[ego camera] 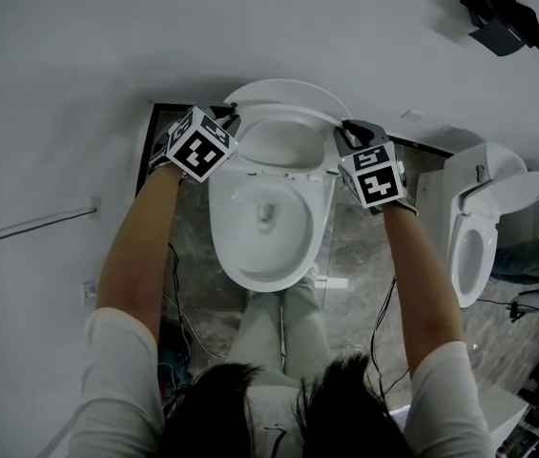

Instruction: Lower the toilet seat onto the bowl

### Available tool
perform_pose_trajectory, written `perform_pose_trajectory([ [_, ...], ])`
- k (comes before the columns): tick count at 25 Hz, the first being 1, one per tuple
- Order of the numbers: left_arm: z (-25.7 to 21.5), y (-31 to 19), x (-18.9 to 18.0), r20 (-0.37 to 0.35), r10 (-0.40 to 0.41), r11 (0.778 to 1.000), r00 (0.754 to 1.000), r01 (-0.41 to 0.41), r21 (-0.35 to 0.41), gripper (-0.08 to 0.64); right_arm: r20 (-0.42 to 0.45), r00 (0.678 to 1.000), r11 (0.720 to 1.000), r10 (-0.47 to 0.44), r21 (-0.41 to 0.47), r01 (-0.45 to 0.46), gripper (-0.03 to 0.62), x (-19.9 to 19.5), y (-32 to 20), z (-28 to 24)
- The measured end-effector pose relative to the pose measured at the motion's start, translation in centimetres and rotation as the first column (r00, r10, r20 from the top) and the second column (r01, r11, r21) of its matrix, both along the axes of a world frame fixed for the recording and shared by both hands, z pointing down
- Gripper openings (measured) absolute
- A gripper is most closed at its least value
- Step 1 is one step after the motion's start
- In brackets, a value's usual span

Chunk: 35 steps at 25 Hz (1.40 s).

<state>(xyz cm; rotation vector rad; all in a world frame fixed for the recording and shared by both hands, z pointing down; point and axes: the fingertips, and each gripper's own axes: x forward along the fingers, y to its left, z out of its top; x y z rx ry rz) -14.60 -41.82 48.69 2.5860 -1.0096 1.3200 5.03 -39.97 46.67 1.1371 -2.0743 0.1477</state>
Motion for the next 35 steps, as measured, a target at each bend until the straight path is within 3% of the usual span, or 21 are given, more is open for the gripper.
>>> perform_pose_trajectory([
  [7, 0.0, 1.9, -0.3, 0.045, 0.074, 0.997, 0.996, -0.073, -0.038, 0.057, 0.005, 1.0, 1.0, -0.005, -0.03, 0.006, 0.081, -0.3, 2.1, 0.0],
  [15, 0.1, 3.9, -0.5, 0.04, 0.043, 0.999, 0.998, -0.042, -0.025, 0.06, -0.021, 0.999, 0.998, -0.042, -0.049, 0.041, 0.081, -0.6, 4.1, 0.2],
  [22, 0.2, 6.4, -0.8, 0.06, 0.056, 0.997, 0.997, -0.052, -0.061, 0.072, 0.012, 0.997, 0.993, -0.079, -0.088, 0.08, 0.091, -1.0, 6.8, 0.2],
  [28, 0.5, 8.2, -0.6, 0.106, 0.093, 0.99, 0.99, -0.081, -0.113, 0.086, 0.001, 0.992, 0.983, -0.126, -0.131, 0.125, 0.094, -1.0, 8.9, 0.4],
  [35, 1.3, 11.4, -1.2, 0.108, 0.123, 0.984, 0.987, -0.107, -0.141, 0.101, -0.021, 0.982, 0.969, -0.186, -0.168, 0.18, 0.1, -1.8, 12.3, 1.1],
])
